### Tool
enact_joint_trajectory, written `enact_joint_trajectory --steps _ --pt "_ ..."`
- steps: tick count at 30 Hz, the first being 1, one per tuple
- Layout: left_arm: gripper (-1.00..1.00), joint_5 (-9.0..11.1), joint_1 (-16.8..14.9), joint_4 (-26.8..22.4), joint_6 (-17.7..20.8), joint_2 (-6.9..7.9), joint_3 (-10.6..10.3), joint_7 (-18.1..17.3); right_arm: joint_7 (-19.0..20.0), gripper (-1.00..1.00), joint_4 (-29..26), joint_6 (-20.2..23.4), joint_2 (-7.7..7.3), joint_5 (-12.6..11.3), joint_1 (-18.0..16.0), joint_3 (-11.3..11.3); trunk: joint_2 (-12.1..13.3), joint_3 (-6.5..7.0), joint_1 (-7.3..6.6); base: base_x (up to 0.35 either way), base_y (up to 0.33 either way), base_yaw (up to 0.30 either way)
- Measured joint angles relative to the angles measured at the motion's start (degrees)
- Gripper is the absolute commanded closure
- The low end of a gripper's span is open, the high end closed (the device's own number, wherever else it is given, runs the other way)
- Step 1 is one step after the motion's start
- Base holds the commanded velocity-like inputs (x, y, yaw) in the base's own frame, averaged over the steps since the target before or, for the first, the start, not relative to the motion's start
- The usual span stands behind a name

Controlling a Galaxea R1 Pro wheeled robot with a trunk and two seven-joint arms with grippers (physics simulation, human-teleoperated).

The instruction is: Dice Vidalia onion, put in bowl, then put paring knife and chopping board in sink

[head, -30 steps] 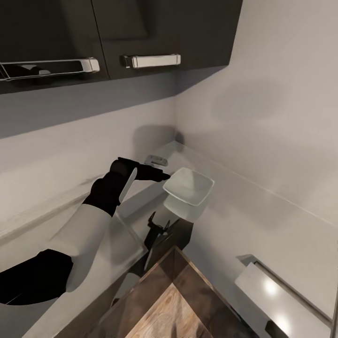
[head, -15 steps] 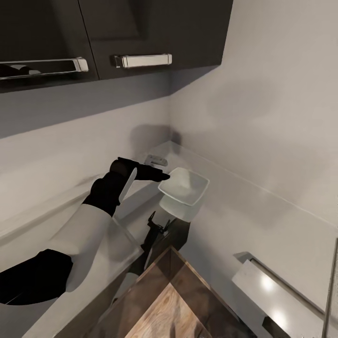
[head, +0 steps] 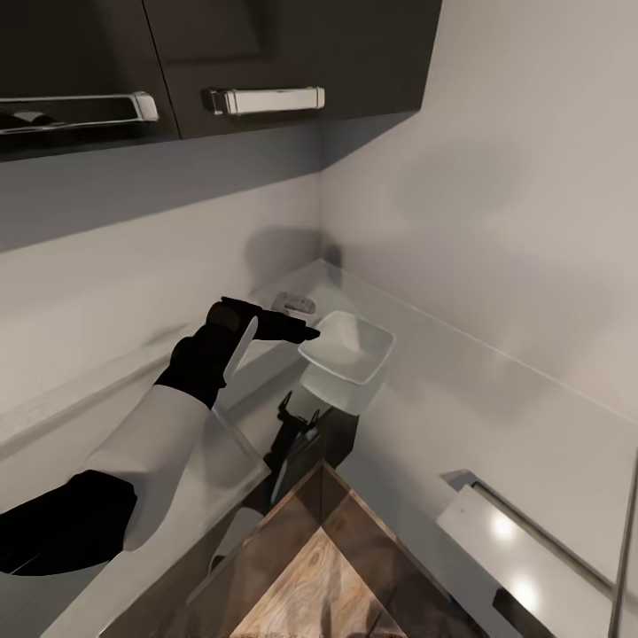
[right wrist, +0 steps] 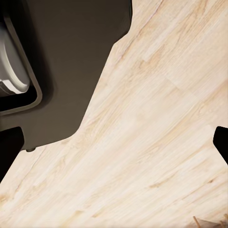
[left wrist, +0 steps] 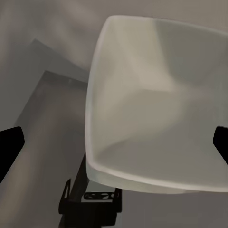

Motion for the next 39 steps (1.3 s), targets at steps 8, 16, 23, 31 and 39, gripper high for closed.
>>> enact_joint_trajectory --steps 8,16,23,31,39 --pt "-1.0 -0.1 0.0 0.0 0.0 0.0 0.0 0.1 0.0 -1.0 0.0 0.0 0.01 0.0 0.0 0.0 0.0 -0.74 -0.01 0.087 0.0 0.0" --pt "-1.0 -0.1 0.0 0.1 0.0 0.0 0.0 0.1 0.0 -1.0 0.0 0.0 0.01 0.0 0.0 0.0 0.0 -1.48 0.0 0.094 0.0 0.0" --pt "-1.0 -0.1 0.0 0.1 -0.1 0.01 0.0 0.1 0.0 -1.0 0.0 0.0 0.04 0.0 0.0 0.0 0.0 -2.04 0.0 0.006 0.0 0.0" --pt "-1.0 -0.1 0.0 0.1 0.0 0.0 0.0 0.1 0.0 -1.0 0.0 0.0 0.02 0.0 0.0 0.0 0.0 -2.15 0.0 0.0 0.0 0.0" --pt "-1.0 -0.2 0.0 0.9 -0.1 0.0 0.0 0.1 0.0 -1.0 0.0 0.0 0.01 0.0 0.0 0.0 0.0 -2.16 0.0 0.0 0.0 0.0"
